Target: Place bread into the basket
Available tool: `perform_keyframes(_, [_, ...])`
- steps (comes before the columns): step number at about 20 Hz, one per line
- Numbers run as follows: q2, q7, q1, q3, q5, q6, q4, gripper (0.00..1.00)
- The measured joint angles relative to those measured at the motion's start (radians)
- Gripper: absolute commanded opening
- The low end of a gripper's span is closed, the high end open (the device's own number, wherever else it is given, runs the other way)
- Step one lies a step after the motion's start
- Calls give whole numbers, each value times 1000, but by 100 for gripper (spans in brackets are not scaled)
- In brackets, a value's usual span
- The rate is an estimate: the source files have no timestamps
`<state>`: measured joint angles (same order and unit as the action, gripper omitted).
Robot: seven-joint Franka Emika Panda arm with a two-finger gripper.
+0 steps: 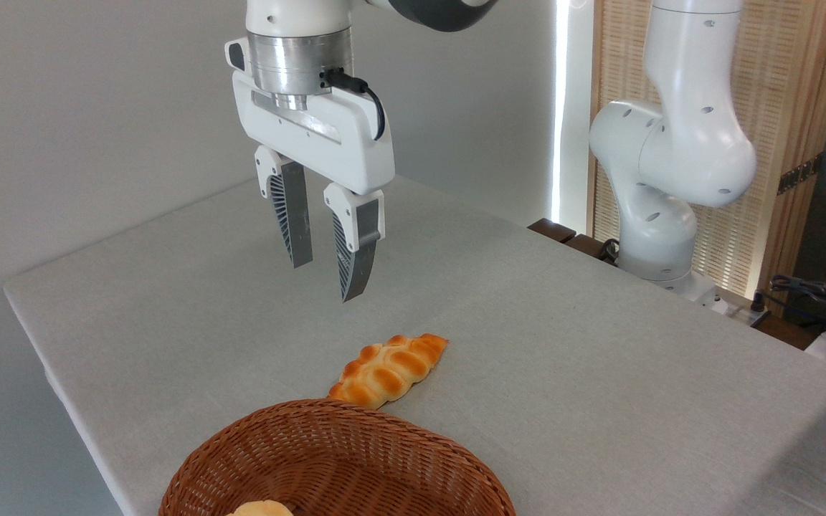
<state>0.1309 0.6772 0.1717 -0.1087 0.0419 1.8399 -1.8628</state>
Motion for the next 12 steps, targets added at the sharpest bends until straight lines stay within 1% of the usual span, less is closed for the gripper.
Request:
perform_keyframes(1, [0,0,27,-24,0,0,0,100])
perform_keyframes(3, [0,0,-1,1,0,0,1,100])
perform_keyframes(4, [0,0,-24,23,0,0,2,100])
perform_keyframes(6, [0,0,-45,44,0,0,3,100])
perform_keyframes(12, [0,0,-51,52,0,0,3,100])
